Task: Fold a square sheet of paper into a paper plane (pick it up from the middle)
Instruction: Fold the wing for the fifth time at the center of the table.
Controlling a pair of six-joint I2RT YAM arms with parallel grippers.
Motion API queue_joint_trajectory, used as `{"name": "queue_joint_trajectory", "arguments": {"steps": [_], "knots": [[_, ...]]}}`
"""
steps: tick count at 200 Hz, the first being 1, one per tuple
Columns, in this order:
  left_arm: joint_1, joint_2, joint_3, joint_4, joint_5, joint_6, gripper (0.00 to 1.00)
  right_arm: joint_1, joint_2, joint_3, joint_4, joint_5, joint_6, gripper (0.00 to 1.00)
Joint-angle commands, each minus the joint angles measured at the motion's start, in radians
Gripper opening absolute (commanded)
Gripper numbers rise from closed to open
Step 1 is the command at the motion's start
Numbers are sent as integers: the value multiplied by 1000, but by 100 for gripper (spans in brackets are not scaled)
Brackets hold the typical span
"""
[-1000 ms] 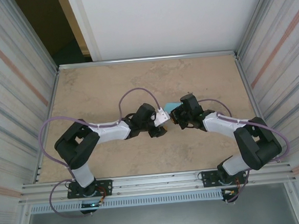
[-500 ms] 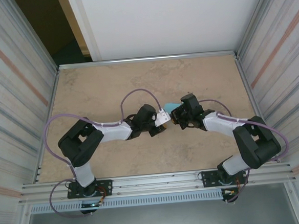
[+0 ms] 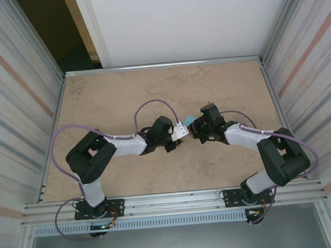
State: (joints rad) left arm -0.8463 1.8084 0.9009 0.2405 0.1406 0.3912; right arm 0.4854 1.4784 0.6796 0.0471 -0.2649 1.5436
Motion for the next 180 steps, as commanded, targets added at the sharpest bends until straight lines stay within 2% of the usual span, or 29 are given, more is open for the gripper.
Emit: {"name": "queue_joint_trajectory", "arguments": {"steps": [1,12,22,47,81,141,180], "knots": [[14,14,-14,8,40,-10,13,-14,10,40,-66,-18,0,38],[20,13,-16,7,58,-21,12,-24,3,50,-102,-9,-26,55],[28,17,-16,0,82,-34,11,-31,-10,58,-137,3,-57,65],[53,26,-6,-33,148,-79,10,-59,-61,58,-191,45,-130,76],[58,43,4,-73,189,-90,9,-87,-125,51,-269,90,-189,79],[68,70,27,-122,231,-109,9,-108,-186,12,-317,124,-204,79],[95,68,57,-177,314,-155,9,-109,-211,2,-339,141,-230,79]]}}
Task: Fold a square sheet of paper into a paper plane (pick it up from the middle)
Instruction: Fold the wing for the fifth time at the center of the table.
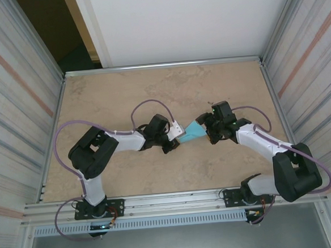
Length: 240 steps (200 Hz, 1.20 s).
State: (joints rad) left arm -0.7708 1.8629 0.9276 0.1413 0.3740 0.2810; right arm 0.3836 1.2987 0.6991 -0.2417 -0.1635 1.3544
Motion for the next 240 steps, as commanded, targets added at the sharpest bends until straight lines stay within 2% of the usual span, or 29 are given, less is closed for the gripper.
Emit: {"name": "queue_joint_trajectory", "arguments": {"steps": [1,55,100,168,240], "knots": [[21,13,31,-80,84,-47,9,-8,-33,-18,-53,40,-43,79],[81,31,131,-206,236,-218,8,-8,-79,-40,-71,65,-170,79],[132,68,154,-197,369,-380,9,27,-86,-68,-20,47,-324,78],[145,96,168,-186,418,-524,9,131,72,11,23,19,-406,78],[167,134,155,-114,483,-684,9,134,187,62,78,-54,-423,70]]}}
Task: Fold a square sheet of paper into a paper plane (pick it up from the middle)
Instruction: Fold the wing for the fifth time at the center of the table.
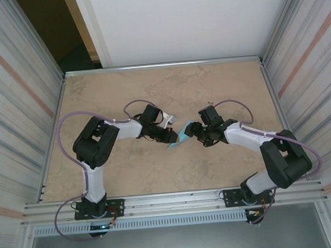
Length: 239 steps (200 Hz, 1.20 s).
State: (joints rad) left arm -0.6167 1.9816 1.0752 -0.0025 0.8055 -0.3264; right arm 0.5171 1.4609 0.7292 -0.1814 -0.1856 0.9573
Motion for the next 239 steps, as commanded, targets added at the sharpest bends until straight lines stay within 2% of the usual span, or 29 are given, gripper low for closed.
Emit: {"name": "queue_joint_trajectory", "arguments": {"steps": [1,55,141,239], "knots": [[14,15,7,31,54,-79,9,0,26,32,18,-32,-25,70],[25,27,-5,65,87,-153,10,-28,75,47,39,-60,12,62],[37,55,-6,61,100,-212,12,-49,148,78,59,-83,29,62],[42,44,-17,40,104,-197,18,-18,271,169,-106,7,51,58]]}}
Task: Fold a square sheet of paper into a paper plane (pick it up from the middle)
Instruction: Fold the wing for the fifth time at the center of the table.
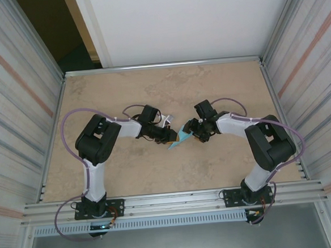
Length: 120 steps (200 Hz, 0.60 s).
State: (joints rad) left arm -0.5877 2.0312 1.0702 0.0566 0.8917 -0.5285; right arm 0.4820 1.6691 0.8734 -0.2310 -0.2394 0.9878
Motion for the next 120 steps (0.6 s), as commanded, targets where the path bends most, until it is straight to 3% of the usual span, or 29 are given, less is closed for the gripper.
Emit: {"name": "queue_joint_trajectory", "arguments": {"steps": [1,53,120], "knots": [[13,-6,-12,-20,18,5,18,18,64,26,-58,62,21,58],[12,-53,-13,-52,11,52,21,22,73,14,-62,71,37,57],[4,-7,23,-83,19,78,12,22,-85,-81,63,21,-38,64]]}}
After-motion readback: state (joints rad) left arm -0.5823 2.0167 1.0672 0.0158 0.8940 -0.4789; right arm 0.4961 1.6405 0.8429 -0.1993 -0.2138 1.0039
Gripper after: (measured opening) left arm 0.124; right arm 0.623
